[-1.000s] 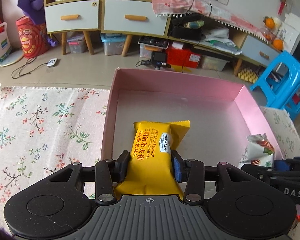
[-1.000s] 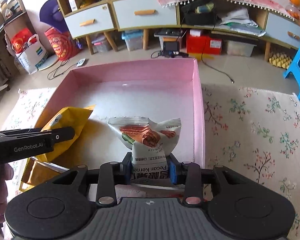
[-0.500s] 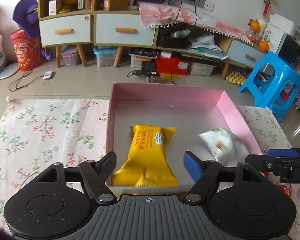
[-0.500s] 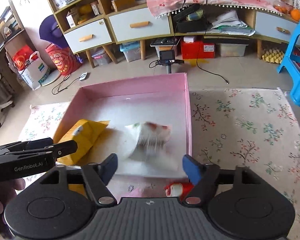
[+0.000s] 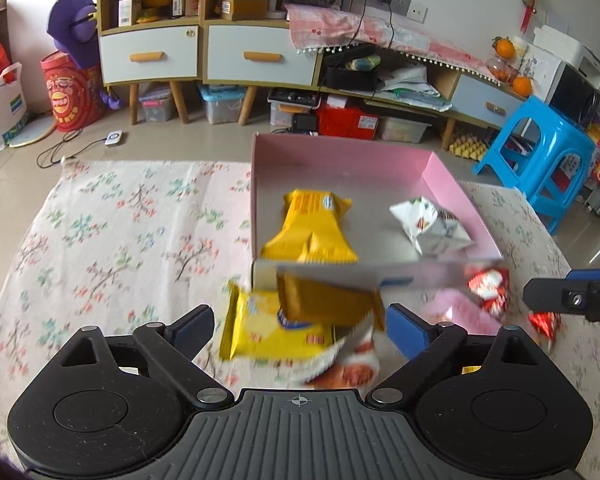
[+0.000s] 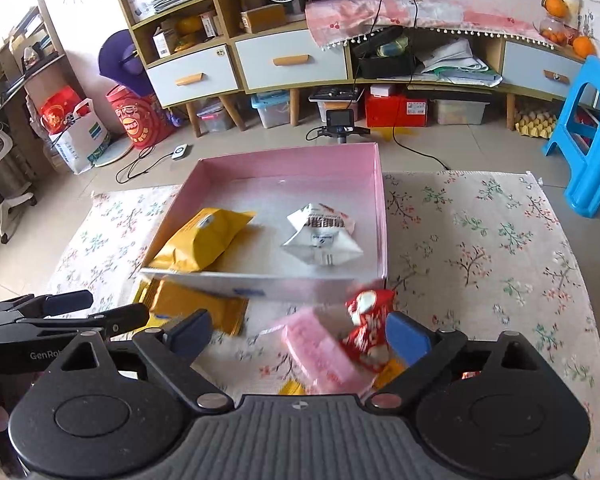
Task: Organize snacks
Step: 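Withdraw both open tools from the box back over the snack pile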
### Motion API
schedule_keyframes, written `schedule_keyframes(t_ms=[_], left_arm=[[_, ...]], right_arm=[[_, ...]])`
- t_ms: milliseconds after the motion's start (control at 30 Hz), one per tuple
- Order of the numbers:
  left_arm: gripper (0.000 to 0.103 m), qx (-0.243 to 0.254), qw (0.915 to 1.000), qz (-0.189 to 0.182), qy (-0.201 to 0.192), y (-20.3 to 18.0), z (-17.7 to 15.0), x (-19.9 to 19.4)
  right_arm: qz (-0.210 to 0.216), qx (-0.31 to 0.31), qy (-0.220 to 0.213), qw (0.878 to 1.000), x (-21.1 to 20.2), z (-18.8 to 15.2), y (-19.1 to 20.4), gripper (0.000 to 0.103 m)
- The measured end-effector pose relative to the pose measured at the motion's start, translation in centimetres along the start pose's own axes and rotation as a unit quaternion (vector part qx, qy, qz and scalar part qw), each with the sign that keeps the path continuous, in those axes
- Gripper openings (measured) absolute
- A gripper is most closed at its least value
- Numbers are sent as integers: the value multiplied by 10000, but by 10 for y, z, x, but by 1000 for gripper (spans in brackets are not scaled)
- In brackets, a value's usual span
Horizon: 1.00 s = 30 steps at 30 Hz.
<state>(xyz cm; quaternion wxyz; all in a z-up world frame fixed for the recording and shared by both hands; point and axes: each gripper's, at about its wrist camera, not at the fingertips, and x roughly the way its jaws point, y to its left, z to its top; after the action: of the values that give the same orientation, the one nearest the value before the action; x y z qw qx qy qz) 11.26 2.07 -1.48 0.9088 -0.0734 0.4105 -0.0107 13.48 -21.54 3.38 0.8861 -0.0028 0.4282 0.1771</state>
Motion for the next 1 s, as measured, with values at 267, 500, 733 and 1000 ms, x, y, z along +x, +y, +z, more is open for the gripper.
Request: schedule_keyframes(t_ms=[267,500,733,1000], left_arm=[[99,146,9999,44,60,6,-28,-18],[99,333,9994,82,103,16,-54,-27],[99,350,9993,86,8,31,-69,-36],[99,560,9980,-114,-269,39,-98,-40]], right_arm=[[-76,52,-258,9996,-17,-25,10,92],[-304,-143,-433,9985,-15,-55,17,93],[-138,-620,-716,9954,-22,-86,30,93],[88,-1443,-957,9849,-27,-131,48,93]])
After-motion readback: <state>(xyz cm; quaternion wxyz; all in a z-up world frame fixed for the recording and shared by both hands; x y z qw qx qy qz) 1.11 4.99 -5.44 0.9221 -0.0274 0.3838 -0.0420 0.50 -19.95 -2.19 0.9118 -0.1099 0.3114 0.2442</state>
